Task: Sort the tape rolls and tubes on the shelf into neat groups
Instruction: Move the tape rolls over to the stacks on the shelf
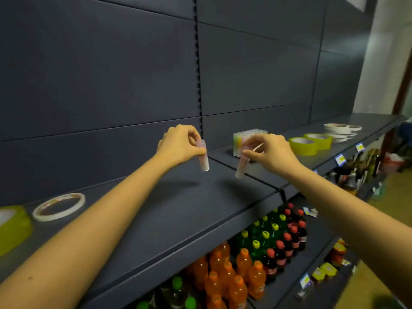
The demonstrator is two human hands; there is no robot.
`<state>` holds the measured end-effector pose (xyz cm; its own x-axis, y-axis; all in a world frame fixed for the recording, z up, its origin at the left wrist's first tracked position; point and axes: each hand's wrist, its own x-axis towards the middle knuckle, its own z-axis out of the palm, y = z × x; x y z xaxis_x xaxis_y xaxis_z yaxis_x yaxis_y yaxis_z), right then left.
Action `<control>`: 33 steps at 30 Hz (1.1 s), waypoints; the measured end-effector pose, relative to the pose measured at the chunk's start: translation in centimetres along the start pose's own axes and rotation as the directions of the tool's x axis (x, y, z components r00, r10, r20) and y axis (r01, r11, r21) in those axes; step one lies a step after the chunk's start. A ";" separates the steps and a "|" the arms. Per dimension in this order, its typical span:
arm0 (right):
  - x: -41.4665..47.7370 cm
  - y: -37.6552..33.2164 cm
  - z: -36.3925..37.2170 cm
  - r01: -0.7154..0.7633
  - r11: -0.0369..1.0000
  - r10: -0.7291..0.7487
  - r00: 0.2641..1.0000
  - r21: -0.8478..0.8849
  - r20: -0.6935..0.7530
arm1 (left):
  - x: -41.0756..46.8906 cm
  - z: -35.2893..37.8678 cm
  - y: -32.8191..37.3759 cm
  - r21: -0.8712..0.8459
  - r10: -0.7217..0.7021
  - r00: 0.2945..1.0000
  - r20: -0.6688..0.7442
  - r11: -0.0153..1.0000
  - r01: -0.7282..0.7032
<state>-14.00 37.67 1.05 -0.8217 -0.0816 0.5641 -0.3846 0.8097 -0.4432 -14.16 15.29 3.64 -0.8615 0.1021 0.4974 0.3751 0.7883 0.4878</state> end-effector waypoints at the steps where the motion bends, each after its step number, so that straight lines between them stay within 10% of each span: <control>1: -0.1 1.4 -0.8 -0.007 1.000 0.007 1.000 0.001 -0.009 | 0.2 1.3 1.1 -0.002 0.007 1.000 0.005 1.000 -0.007; 33: 14.2 22.6 -0.9 0.124 0.982 -0.128 0.991 0.142 0.025 | 15.1 21.3 8.0 0.298 0.019 0.992 -0.121 0.955 0.018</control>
<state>-34.00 55.36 -0.32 -0.7758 -0.1994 0.5986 -0.5390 0.7028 -0.4644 -31.50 36.10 -0.22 -0.8063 0.0432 0.5900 0.2410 0.9348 0.2608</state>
